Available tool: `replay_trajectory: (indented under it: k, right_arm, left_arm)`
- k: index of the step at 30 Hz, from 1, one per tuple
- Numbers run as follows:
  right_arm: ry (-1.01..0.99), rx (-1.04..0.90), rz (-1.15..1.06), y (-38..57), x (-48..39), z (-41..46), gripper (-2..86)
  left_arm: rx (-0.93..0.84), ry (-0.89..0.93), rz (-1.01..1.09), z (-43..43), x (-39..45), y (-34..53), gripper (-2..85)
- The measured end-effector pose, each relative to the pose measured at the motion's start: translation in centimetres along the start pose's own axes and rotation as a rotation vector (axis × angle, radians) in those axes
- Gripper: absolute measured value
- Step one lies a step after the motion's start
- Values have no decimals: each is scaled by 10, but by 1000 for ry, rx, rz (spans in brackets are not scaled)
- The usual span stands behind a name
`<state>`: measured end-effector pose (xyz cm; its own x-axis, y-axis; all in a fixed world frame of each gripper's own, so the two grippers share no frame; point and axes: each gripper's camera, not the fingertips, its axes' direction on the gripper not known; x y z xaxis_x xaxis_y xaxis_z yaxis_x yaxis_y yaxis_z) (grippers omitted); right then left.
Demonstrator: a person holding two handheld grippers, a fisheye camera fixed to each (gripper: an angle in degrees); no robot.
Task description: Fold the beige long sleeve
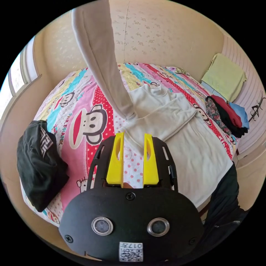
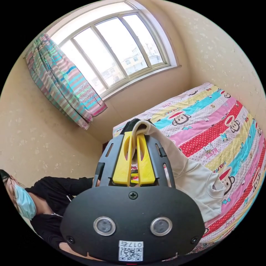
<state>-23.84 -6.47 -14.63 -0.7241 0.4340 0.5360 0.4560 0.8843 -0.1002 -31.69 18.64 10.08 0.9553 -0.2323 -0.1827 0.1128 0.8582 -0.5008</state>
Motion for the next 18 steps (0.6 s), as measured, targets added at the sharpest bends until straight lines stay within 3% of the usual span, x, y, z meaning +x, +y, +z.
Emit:
replay_trajectory:
  k: [3,6,10,14,18]
  right_arm:
    - [112,-71,5,6,-6,-34,34]
    - [205,-1,110,65,18,-90,36]
    - [330,140,467,232,119,-153,41]
    - [337,138,928,431,218,-141,67]
    - [255,194,920,503,174,-134,110]
  left_arm:
    - [50,64,-26,-21,17,35,115]
    - [69,166,-64,-31,31,69,112]
    - [34,230,-126,-29,34,103,106]
    - [-16,240,-182,-26,22,120,105]
    - [-23,249,-200,-51,6,126,108]
